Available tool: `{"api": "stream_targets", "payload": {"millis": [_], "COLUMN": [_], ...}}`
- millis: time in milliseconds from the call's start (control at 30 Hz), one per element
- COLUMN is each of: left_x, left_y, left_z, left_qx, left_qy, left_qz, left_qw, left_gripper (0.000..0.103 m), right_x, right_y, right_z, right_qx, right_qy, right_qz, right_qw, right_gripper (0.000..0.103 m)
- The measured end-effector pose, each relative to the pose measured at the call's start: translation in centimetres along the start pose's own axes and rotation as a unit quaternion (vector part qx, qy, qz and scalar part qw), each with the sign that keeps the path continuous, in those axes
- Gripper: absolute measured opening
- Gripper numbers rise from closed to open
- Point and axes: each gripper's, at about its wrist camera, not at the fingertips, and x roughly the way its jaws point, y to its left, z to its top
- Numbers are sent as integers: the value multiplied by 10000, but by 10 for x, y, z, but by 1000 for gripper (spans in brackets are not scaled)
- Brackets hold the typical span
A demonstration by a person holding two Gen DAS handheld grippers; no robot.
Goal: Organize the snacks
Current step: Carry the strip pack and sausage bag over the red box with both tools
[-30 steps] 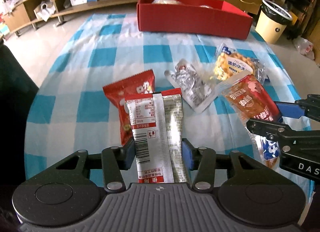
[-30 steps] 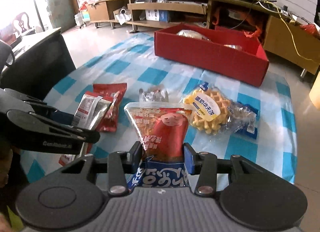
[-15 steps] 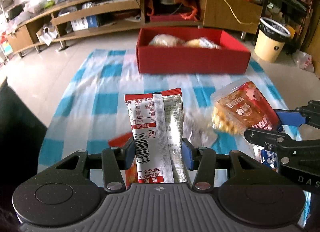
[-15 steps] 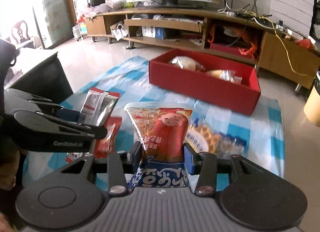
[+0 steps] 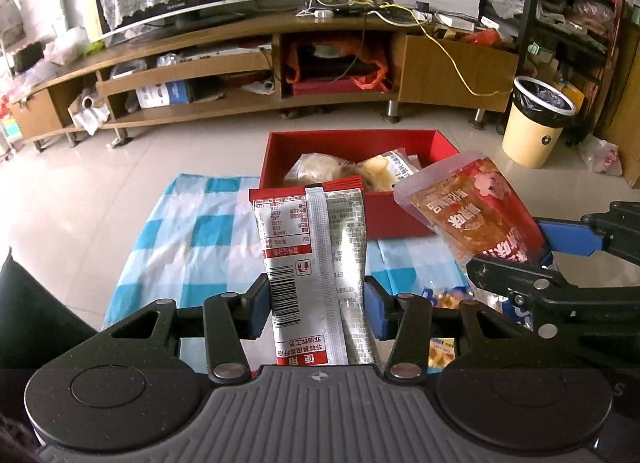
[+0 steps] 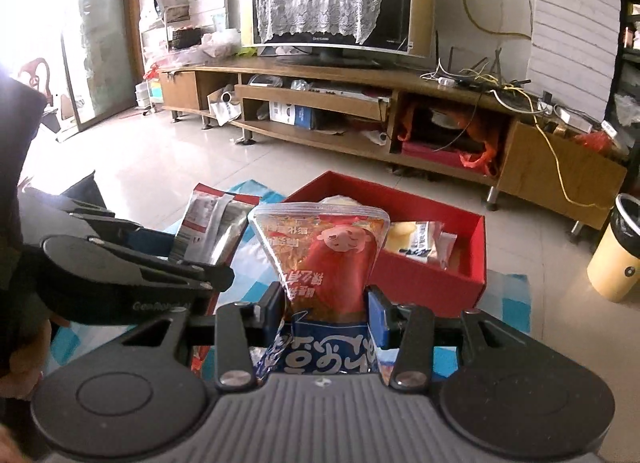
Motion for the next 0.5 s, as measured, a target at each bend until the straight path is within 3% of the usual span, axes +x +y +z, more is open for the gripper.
{"api": "stream_targets", "payload": {"millis": [500], "left_x": [27], "left_y": [-2], "left_z": [44], "left_qx": [1], "left_qy": [125], "left_qz": [-37], "left_qw": [9999], "left_gripper": [56], "right_x": [30], "right_y": [-21], "right_z": [30], "right_qx": [84], "right_qy": [82], "right_qz": [-34], "right_qw": [9999], "right_gripper": [40]}}
